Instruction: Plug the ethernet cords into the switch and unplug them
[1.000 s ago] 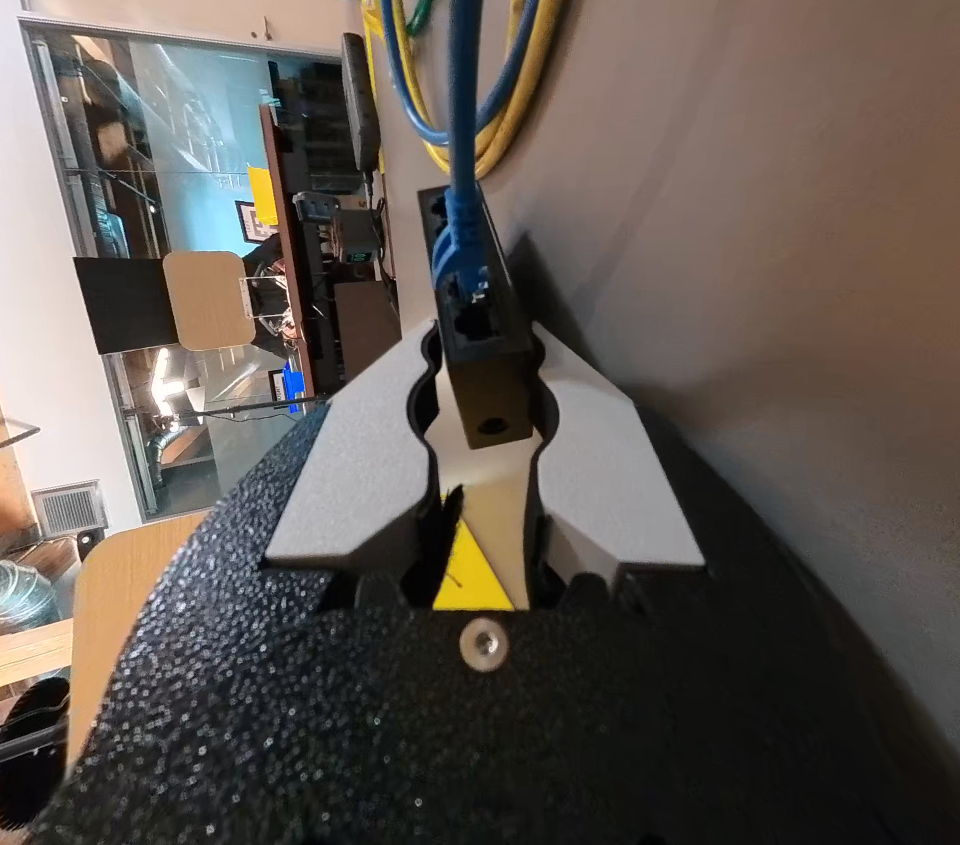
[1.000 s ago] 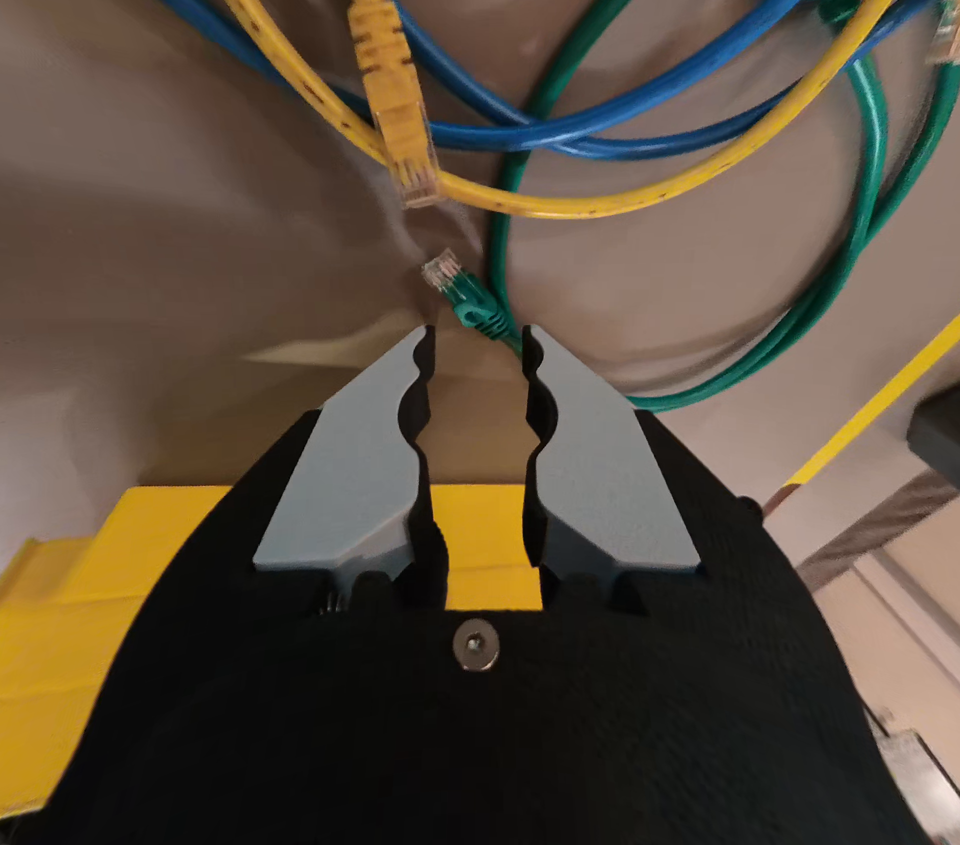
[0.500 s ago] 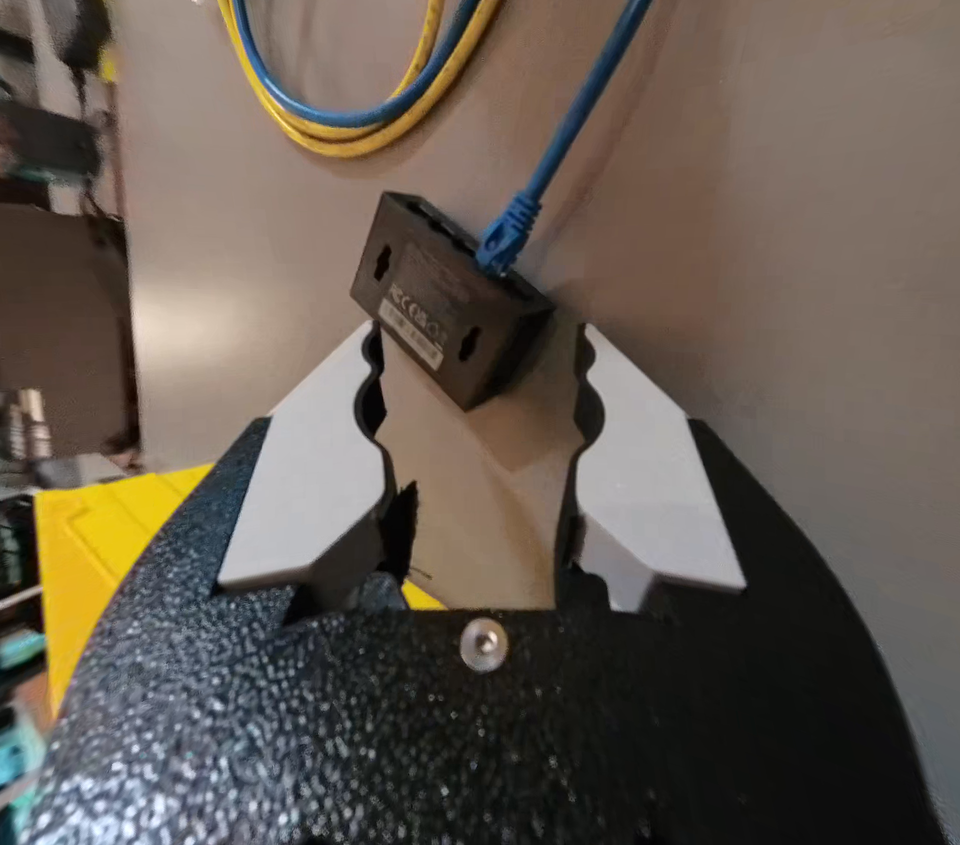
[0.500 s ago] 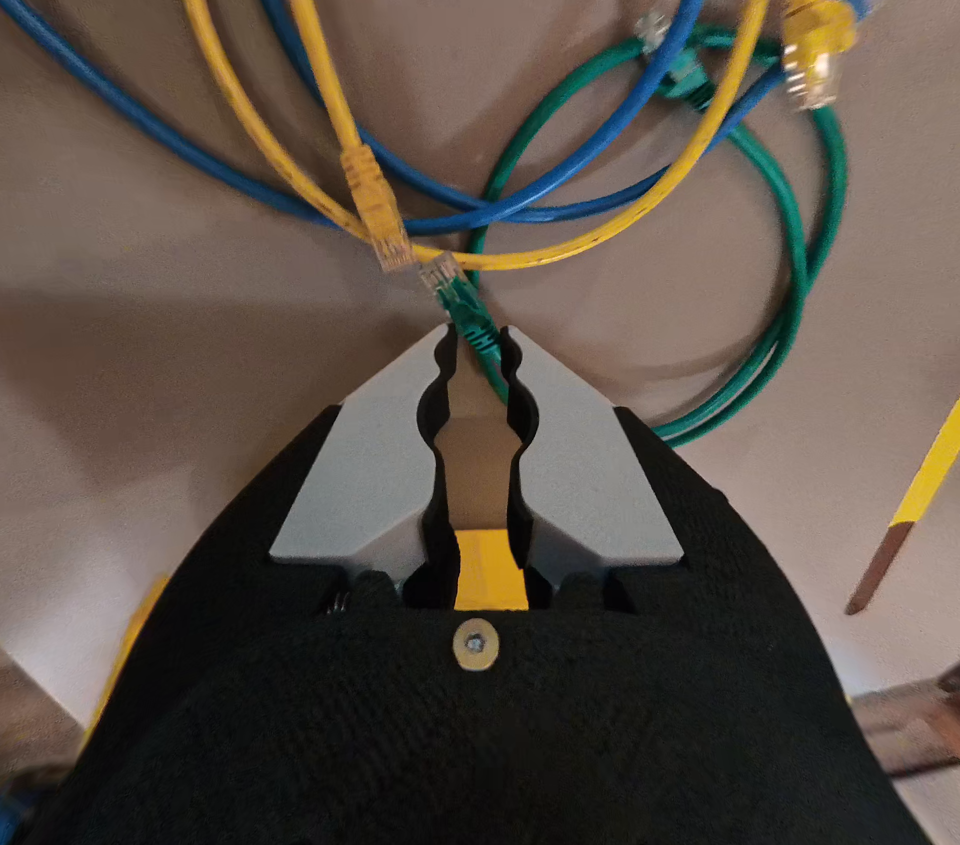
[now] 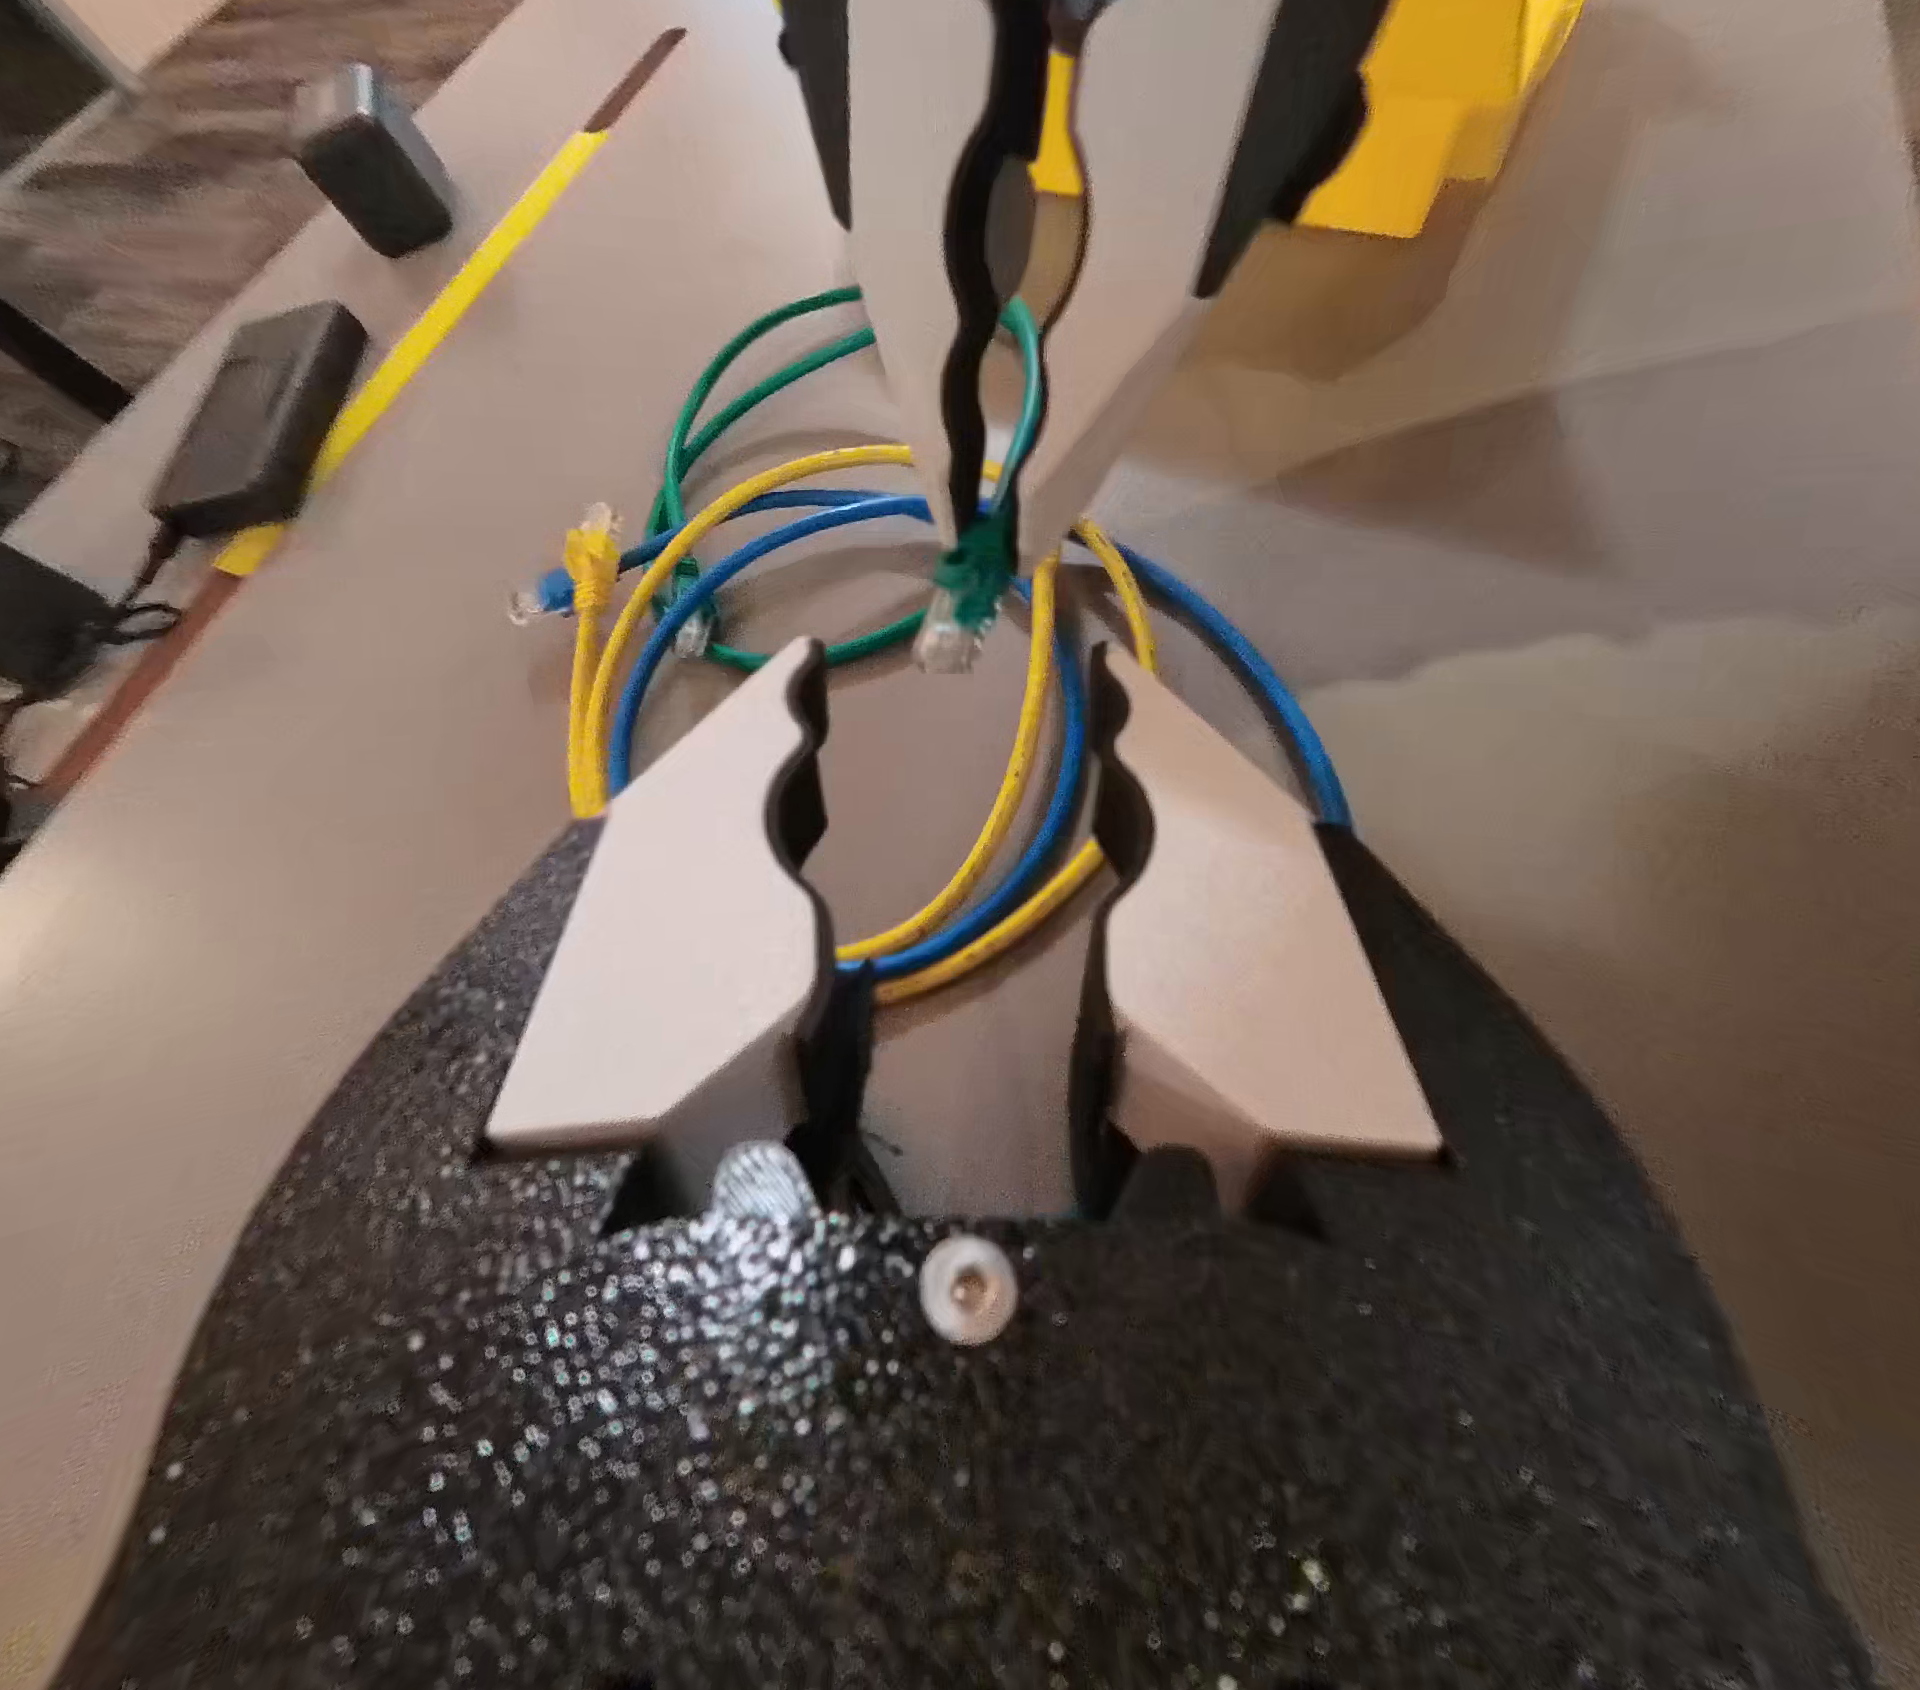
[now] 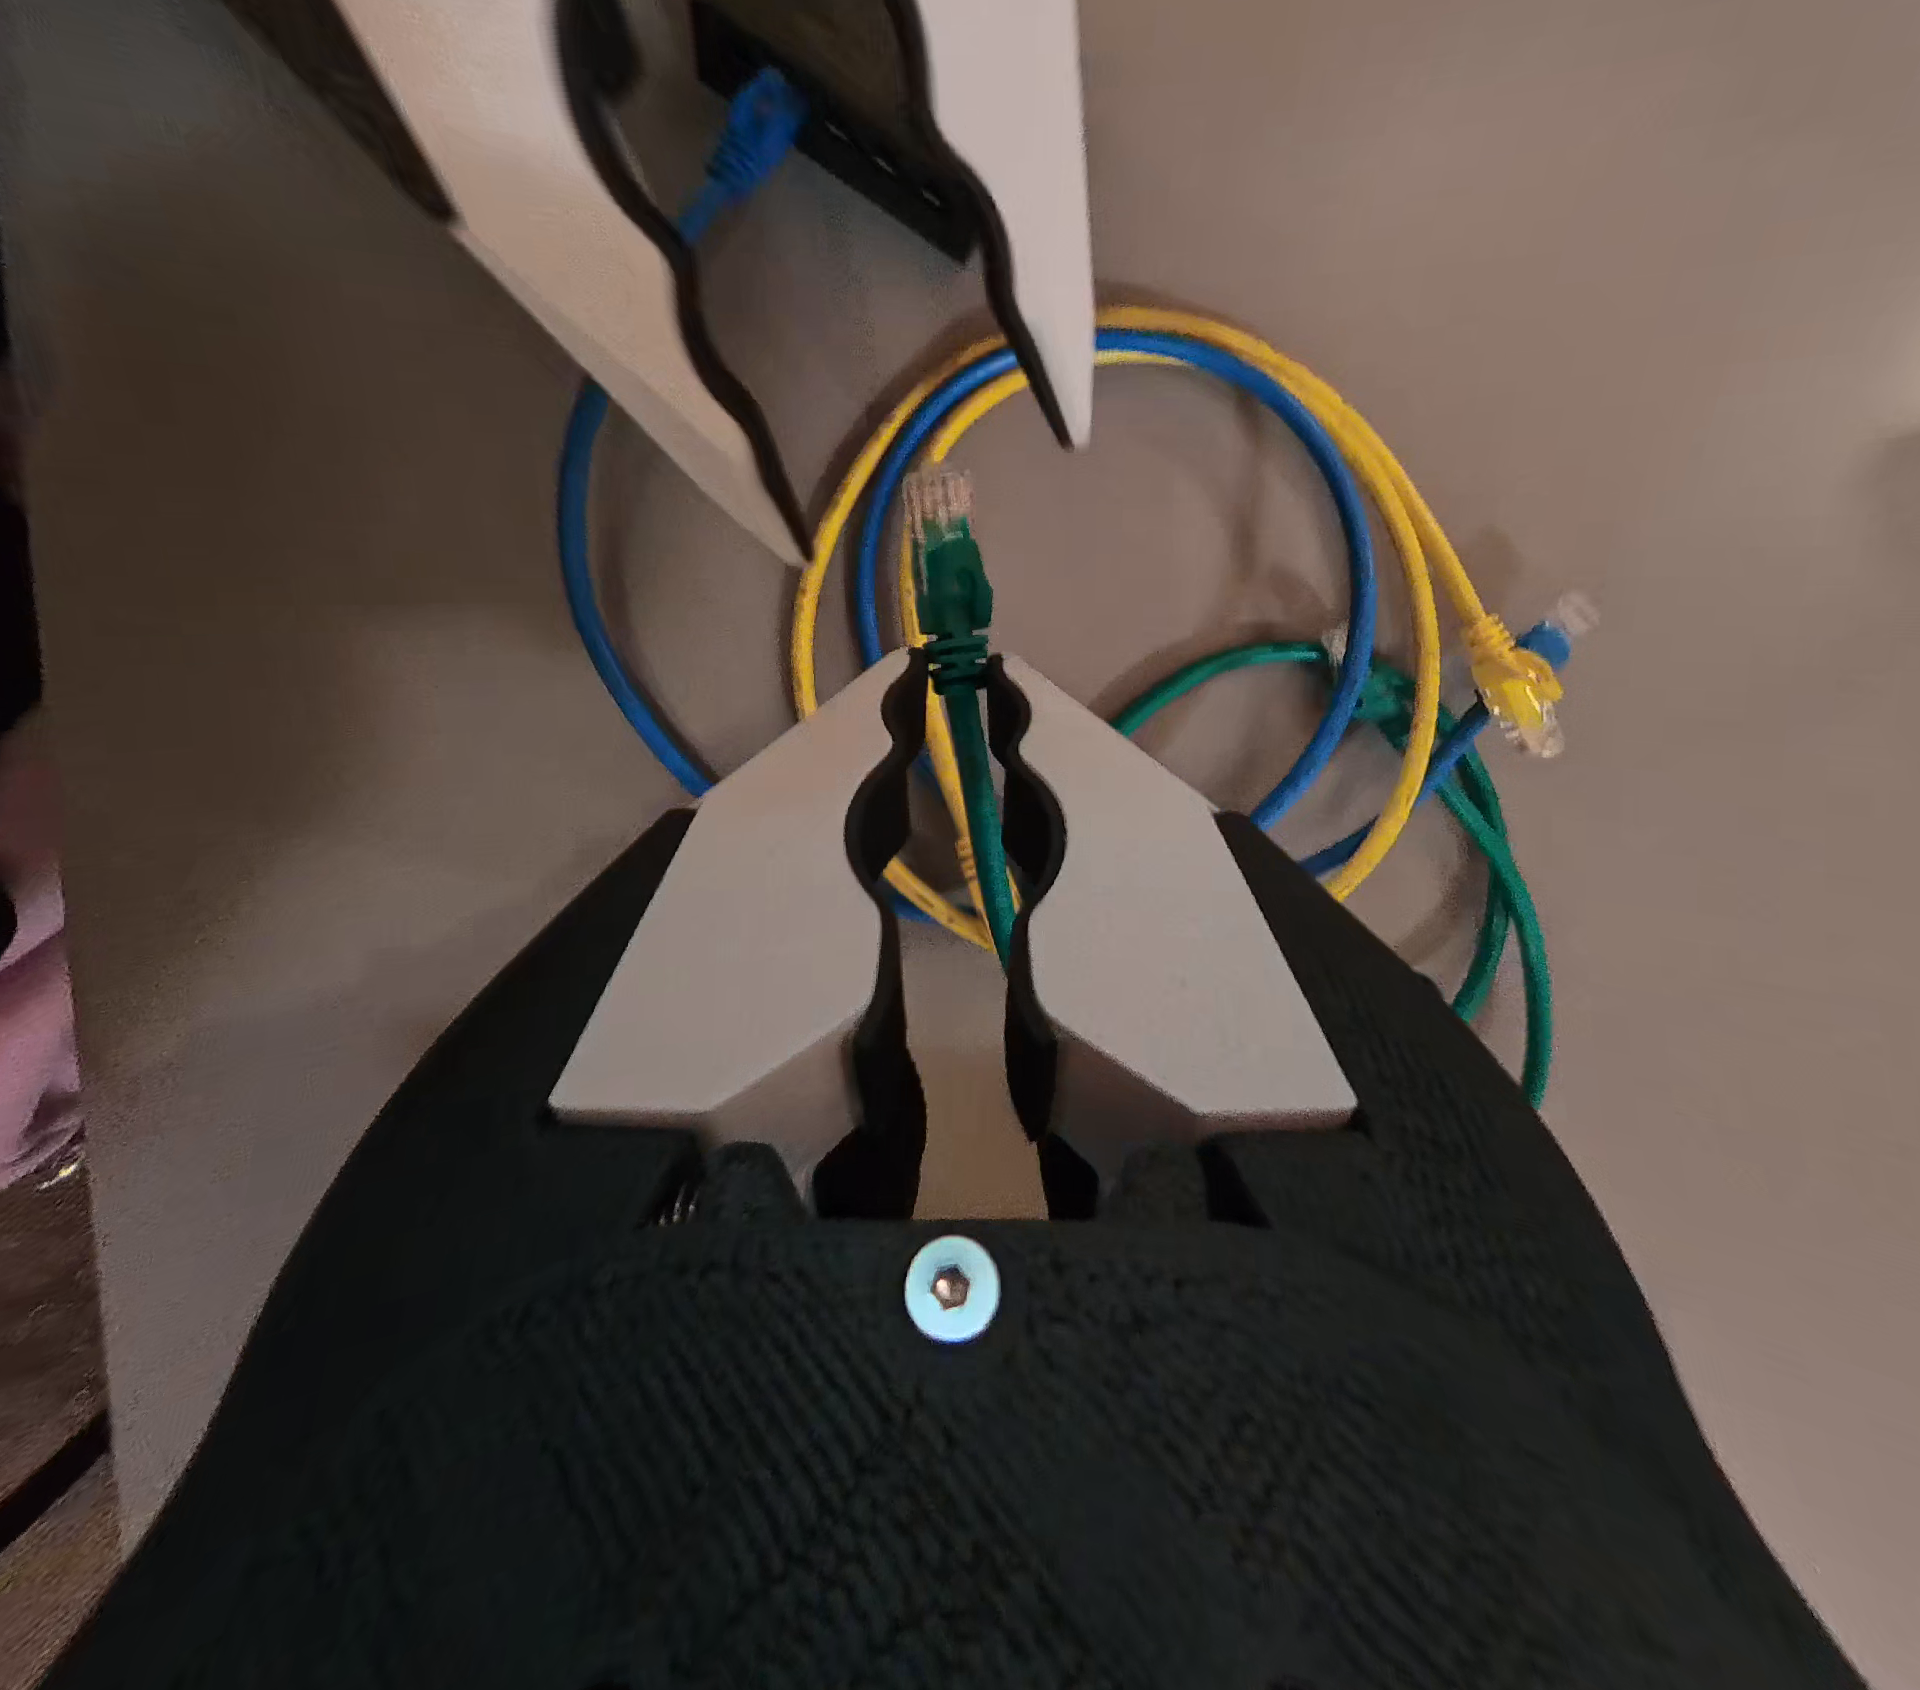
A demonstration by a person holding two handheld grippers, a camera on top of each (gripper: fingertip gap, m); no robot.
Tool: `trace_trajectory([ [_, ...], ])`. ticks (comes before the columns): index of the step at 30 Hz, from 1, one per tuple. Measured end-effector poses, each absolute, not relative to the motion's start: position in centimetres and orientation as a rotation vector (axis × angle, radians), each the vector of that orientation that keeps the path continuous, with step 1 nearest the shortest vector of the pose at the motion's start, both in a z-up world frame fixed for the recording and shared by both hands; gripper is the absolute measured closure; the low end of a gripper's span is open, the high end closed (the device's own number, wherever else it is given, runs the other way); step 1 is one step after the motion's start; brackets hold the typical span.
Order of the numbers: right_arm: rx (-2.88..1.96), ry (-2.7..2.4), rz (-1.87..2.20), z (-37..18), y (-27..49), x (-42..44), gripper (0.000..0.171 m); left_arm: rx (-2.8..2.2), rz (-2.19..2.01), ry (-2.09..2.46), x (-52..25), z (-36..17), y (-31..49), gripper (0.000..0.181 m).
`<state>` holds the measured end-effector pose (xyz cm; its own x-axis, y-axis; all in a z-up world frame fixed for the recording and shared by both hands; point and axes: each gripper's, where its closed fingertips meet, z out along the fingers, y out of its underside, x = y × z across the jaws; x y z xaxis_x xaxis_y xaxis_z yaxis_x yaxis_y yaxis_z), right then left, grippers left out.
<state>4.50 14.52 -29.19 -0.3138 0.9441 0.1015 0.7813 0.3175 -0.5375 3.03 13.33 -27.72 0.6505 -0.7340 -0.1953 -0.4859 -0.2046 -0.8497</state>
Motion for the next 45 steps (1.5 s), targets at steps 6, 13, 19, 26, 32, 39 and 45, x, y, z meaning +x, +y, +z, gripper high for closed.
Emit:
trace_trajectory([
  [6, -1.413, -2.136, 0.653, -28.1, 12.9, 3.9, 0.162, -1.873, -0.372, 1.009, 3.9, -28.7, 13.2, 0.168],
  [13, -0.980, -1.966, 0.389, -26.4, 13.4, 3.3, 0.146, -1.839, -0.662, 0.818, 3.8, -27.0, 13.0, 0.172],
  [19, -0.765, -1.812, 0.286, -24.5, 13.0, 3.1, 0.159, -1.794, -1.028, 0.745, 4.0, -25.6, 11.7, 0.173],
  [26, -0.719, -1.804, 0.348, -24.0, 11.8, 2.6, 0.167, -1.719, -1.282, 0.719, 3.5, -24.3, 10.3, 0.173],
  [32, -0.844, -1.717, 0.292, -24.3, 13.3, 3.0, 0.168, -1.753, -1.058, 0.642, 0.3, -23.6, 8.2, 0.118],
  [39, -0.870, -1.741, 0.221, -26.7, 12.7, 2.1, 0.168, -2.084, -0.288, 0.634, -7.8, -30.5, 4.8, 0.105],
  [45, -0.798, -1.842, 0.167, -29.4, 10.8, 0.5, 0.168, -2.214, -0.204, 0.584, -9.4, -34.5, 5.6, 0.109],
])
